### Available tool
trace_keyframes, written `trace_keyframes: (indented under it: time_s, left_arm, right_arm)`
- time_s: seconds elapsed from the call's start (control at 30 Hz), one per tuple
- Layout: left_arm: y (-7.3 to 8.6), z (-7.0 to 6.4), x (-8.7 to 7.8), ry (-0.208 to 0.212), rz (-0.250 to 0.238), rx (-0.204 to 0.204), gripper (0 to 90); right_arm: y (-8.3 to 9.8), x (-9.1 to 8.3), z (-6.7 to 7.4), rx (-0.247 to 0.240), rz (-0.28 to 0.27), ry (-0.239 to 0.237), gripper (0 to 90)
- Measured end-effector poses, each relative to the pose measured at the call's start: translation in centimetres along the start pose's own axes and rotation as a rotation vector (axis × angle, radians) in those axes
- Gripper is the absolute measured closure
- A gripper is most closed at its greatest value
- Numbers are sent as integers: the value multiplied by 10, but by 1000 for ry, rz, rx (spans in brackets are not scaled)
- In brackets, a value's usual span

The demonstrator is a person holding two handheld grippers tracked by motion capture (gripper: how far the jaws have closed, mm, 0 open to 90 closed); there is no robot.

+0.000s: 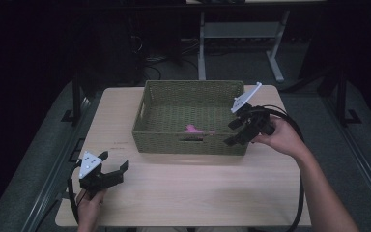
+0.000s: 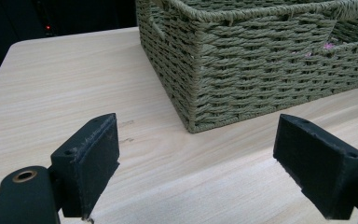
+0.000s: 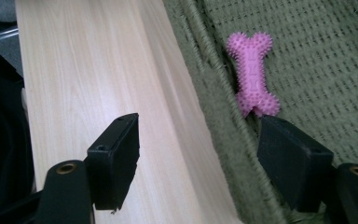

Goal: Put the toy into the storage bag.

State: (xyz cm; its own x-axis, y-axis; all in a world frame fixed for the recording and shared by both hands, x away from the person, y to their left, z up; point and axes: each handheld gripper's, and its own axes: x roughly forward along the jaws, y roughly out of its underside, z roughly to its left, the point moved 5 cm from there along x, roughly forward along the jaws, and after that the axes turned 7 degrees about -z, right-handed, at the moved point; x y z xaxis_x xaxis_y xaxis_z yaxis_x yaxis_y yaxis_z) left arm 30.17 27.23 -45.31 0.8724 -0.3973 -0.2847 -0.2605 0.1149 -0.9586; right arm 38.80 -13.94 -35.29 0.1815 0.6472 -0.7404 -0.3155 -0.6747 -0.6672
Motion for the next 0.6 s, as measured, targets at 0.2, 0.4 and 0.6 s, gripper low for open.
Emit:
trace_keyframes:
  time_s: [0.2, 0.4, 0.6]
  left_arm:
    - [0, -1, 0, 4, 2, 1, 138]
    - [1, -2, 1, 6, 6, 7, 138]
    - [1, -1, 1, 2, 7, 7, 138]
  right_arm:
    - [12, 1, 9, 6, -13, -1, 294]
    - [24, 3, 17, 6, -22, 0, 288]
    - [36, 7, 23, 19, -34, -5, 287]
